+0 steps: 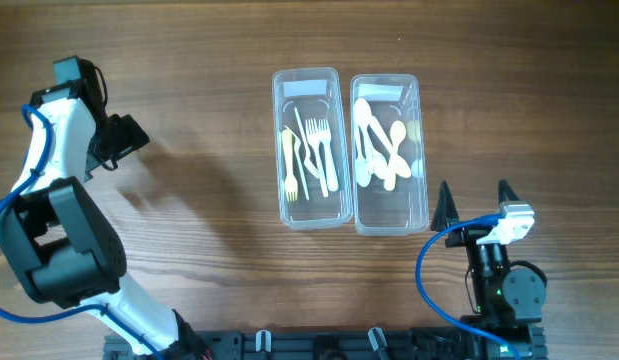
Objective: Pack container
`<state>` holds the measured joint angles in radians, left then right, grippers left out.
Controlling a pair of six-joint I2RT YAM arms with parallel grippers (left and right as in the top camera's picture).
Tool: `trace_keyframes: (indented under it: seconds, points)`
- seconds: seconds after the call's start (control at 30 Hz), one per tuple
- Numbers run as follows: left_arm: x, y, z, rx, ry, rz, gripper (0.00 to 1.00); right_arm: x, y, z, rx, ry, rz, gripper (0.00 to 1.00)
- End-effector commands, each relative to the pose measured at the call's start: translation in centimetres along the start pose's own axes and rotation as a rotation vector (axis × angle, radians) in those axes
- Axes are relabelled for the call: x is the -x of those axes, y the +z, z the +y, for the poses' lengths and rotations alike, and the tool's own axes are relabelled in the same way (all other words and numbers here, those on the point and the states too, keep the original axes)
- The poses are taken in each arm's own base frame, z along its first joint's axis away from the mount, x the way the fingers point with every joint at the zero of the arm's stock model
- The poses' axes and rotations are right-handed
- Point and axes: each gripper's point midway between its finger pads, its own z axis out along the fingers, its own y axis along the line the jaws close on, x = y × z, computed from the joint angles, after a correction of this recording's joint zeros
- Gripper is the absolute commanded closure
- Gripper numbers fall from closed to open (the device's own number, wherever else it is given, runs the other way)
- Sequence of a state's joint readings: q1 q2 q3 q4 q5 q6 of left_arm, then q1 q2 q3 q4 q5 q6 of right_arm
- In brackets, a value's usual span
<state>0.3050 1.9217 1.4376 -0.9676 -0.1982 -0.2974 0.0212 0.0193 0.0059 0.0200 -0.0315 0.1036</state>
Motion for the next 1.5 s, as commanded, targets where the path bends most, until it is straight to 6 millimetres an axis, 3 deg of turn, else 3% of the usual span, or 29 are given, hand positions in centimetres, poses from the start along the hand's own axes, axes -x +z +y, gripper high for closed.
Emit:
trace_keyframes:
  seconds: [0.0, 0.17, 1.33, 1.47]
  points:
    - [-0.1, 0.3, 0.3, 0.016, -0.001, 0.005, 0.00, 0.5, -0.1, -0.5, -0.009, -0.003, -0.022, 0.00]
    - [-0.1, 0.3, 0.3, 0.016, -0.001, 0.005, 0.00, 0.5, -0.2, -0.6, 0.006, -0.106, -0.019, 0.00]
    - [-0.2, 0.3, 0.3, 0.015, -0.001, 0.005, 0.00, 0.2, -0.1, -0.6, 0.005, -0.105, -0.006, 0.00]
    - [0.2, -0.9, 0.4, 0.004, -0.008, -0.025, 0.00, 0.2, -0.1, -0.6, 0.005, -0.105, -0.006, 0.00]
